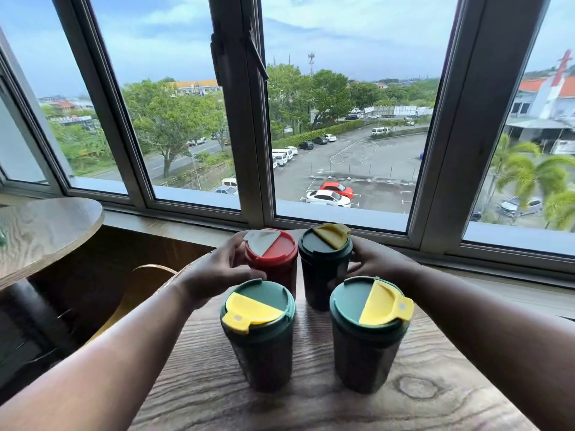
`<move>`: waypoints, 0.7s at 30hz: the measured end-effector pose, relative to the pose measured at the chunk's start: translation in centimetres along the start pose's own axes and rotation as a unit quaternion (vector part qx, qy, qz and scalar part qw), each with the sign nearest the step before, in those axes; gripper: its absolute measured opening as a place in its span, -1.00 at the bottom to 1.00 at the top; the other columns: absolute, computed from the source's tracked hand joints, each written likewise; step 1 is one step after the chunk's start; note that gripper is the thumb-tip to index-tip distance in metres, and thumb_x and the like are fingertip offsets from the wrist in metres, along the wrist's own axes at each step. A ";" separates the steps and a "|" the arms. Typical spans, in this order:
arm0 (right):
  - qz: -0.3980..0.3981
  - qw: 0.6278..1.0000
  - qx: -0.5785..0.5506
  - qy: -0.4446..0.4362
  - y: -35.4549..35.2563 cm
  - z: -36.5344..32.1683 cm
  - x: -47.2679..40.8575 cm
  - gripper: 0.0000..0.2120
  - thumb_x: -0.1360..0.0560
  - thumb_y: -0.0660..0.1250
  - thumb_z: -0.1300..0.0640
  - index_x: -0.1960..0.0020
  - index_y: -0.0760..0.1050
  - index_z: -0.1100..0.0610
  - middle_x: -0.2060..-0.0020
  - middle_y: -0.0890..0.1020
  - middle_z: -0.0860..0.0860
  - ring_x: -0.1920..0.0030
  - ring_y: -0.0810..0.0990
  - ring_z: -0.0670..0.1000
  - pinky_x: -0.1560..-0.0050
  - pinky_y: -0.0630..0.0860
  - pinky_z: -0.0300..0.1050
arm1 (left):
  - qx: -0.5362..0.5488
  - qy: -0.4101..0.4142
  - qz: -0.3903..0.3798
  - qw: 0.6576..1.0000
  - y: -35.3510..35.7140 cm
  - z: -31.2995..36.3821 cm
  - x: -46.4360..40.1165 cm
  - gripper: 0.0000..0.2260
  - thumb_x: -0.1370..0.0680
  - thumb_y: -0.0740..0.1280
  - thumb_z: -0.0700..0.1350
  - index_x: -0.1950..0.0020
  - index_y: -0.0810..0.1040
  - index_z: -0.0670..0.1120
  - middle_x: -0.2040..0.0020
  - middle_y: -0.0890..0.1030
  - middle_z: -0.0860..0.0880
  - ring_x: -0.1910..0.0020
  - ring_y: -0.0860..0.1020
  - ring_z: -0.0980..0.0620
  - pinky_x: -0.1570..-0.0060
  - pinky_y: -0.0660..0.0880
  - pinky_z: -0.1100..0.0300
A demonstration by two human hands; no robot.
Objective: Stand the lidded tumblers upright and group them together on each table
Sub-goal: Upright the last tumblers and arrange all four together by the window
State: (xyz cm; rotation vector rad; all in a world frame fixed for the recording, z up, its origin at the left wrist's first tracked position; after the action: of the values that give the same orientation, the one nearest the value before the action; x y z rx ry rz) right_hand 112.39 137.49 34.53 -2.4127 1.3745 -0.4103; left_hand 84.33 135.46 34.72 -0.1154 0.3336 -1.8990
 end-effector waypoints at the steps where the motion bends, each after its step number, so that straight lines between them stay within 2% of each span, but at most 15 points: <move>1: 0.005 1.000 -0.013 0.003 0.0 0.0 0.4 -0.33 -0.23 0.63 0.15 -0.26 0.48 -0.12 -0.16 0.66 0.05 -0.19 0.64 0.05 -0.14 0.61 0.17 | -0.002 -0.002 0.004 1.000 -0.3 0.1 0.2 -0.20 -0.32 0.61 -0.04 -0.50 0.33 0.00 -0.29 0.62 -0.09 -0.30 0.58 -0.04 -0.28 0.51 0.02; 3: 0.024 0.999 -0.040 0.005 -0.4 -0.5 1.2 -0.40 -0.18 0.63 0.05 -0.16 0.54 -0.23 -0.09 0.69 0.08 -0.09 0.69 0.08 -0.11 0.62 0.19 | -0.008 0.001 0.036 0.999 -0.9 0.5 0.9 -0.14 -0.26 0.60 0.12 -0.49 0.33 0.01 -0.29 0.60 -0.09 -0.27 0.59 -0.02 -0.20 0.55 0.07; 4: 0.039 0.998 -0.052 0.007 -0.8 -0.5 1.5 -0.36 -0.13 0.66 -0.03 -0.17 0.54 -0.22 -0.07 0.68 0.10 -0.07 0.70 0.12 -0.12 0.62 0.18 | -0.012 0.005 0.060 0.998 -1.1 0.9 1.3 -0.16 -0.26 0.57 0.16 -0.47 0.35 0.02 -0.28 0.60 -0.07 -0.24 0.60 0.03 -0.14 0.56 0.15; 6: 0.077 0.995 -0.057 0.024 -1.6 -0.5 2.4 -0.17 -0.12 0.68 -0.13 -0.32 0.46 -0.07 -0.11 0.64 0.13 -0.12 0.67 0.15 -0.19 0.59 0.17 | -0.018 0.016 0.113 0.993 -1.2 1.8 2.6 -0.27 -0.28 0.49 0.21 -0.40 0.42 0.05 -0.23 0.63 -0.02 -0.19 0.61 0.10 -0.03 0.55 0.25; 7: 0.090 0.994 -0.049 0.026 -2.0 -0.4 2.8 -0.21 -0.22 0.65 -0.08 -0.36 0.42 0.00 -0.13 0.63 0.12 -0.14 0.66 0.15 -0.20 0.59 0.14 | -0.021 0.020 0.140 0.990 -1.3 2.2 3.2 -0.34 -0.29 0.45 0.24 -0.35 0.46 0.08 -0.21 0.64 0.01 -0.19 0.61 0.10 -0.03 0.52 0.24; 10: 0.143 0.988 -0.062 0.017 -3.1 -0.5 4.6 -0.60 -0.45 0.51 0.14 -0.24 0.48 0.07 -0.12 0.62 0.14 -0.13 0.63 0.13 -0.10 0.60 0.01 | -0.029 0.028 0.209 0.977 -1.3 3.0 5.3 -0.49 -0.34 0.42 0.23 -0.25 0.55 0.09 -0.16 0.66 -0.01 -0.17 0.61 0.05 -0.05 0.50 0.14; 13: 0.193 0.978 -0.079 -0.021 -3.5 -1.0 6.7 -0.81 -0.49 0.46 0.15 -0.08 0.55 0.08 -0.04 0.65 0.18 -0.05 0.65 0.15 -0.09 0.61 0.06 | -0.026 0.047 0.267 0.962 -0.5 3.9 7.7 -0.61 -0.40 0.40 0.16 -0.16 0.61 0.03 -0.10 0.67 -0.08 -0.06 0.61 0.04 0.05 0.48 0.13; 16: 0.189 0.975 -0.106 -0.044 -2.4 -1.6 8.6 -0.84 -0.51 0.43 0.07 -0.04 0.58 0.11 0.02 0.67 0.19 0.05 0.65 0.09 0.05 0.59 -0.04 | -0.018 0.051 0.282 0.958 1.2 4.6 9.9 -0.47 -0.32 0.37 0.31 -0.13 0.63 -0.01 -0.01 0.68 -0.06 0.07 0.60 0.07 0.13 0.48 0.11; 19: 0.160 0.984 -0.051 -0.063 -0.5 -2.3 10.3 -0.58 -0.35 0.42 -0.26 -0.05 0.60 0.01 0.06 0.71 0.02 0.09 0.65 -0.03 0.10 0.55 -0.15 | -0.045 0.051 0.271 0.960 3.2 4.9 11.6 -0.27 -0.26 0.35 0.52 -0.18 0.60 0.00 0.00 0.68 0.00 0.05 0.61 0.06 0.15 0.53 0.12; 21: 0.137 0.987 -0.034 -0.080 0.6 -2.7 11.2 -0.51 -0.32 0.39 -0.27 -0.13 0.57 0.01 0.03 0.69 -0.01 0.11 0.65 -0.13 0.10 0.54 -0.24 | -0.069 0.050 0.269 0.959 4.3 4.7 12.3 -0.15 -0.20 0.33 0.60 -0.23 0.57 0.01 -0.05 0.67 -0.01 0.02 0.62 0.07 0.16 0.56 0.21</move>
State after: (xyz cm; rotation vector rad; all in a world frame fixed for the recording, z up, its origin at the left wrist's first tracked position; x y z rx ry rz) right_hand 116.33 127.16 37.70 -2.2079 1.6384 -0.0985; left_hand 85.10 121.76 36.91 -0.0164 0.5112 -1.3442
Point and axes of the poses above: each hand's wrist, its own x-axis away from the middle knuckle, its own y-axis out of the palm, z = x × y, the point moved 4 cm from there along -x, towards the middle knuckle
